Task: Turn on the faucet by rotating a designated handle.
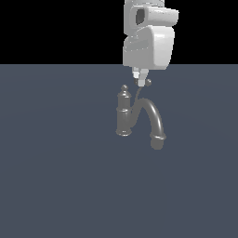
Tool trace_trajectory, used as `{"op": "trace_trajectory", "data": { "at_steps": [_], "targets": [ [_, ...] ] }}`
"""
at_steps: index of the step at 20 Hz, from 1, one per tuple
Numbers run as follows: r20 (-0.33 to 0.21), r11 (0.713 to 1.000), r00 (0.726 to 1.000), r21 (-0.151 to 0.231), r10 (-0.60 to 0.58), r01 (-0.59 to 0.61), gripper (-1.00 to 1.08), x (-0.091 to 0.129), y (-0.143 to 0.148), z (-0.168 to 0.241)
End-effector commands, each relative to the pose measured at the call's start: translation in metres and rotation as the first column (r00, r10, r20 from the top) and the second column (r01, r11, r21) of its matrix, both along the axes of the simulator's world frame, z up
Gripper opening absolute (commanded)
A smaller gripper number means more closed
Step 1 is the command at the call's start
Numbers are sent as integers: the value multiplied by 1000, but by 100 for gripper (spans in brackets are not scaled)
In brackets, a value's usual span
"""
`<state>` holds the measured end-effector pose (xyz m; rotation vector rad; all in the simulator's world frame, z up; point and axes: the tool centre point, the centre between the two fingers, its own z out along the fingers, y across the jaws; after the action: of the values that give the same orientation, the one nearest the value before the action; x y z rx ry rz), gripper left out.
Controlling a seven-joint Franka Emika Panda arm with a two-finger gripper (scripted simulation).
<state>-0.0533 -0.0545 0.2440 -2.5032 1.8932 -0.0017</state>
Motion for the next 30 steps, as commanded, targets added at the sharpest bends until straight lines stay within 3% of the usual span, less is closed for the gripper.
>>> {"op": "trace_trajectory", "data": {
  "at_steps": [1, 5, 6, 7, 30],
  "targets": [
    [-1, 1000, 1000, -2, -22, 22, -100, 2, -26, -2],
    [-3, 1000, 1000, -2, -25, 25, -100, 7, -48, -2],
    [-3, 1000, 1000, -2, -25, 25, -100, 7, -48, -2],
    [0, 1000, 1000, 1, 6, -6, -100, 9, -26, 0],
    [-2, 1000, 1000, -1, -17, 17, -100, 73, -75, -1]
  ]
}}
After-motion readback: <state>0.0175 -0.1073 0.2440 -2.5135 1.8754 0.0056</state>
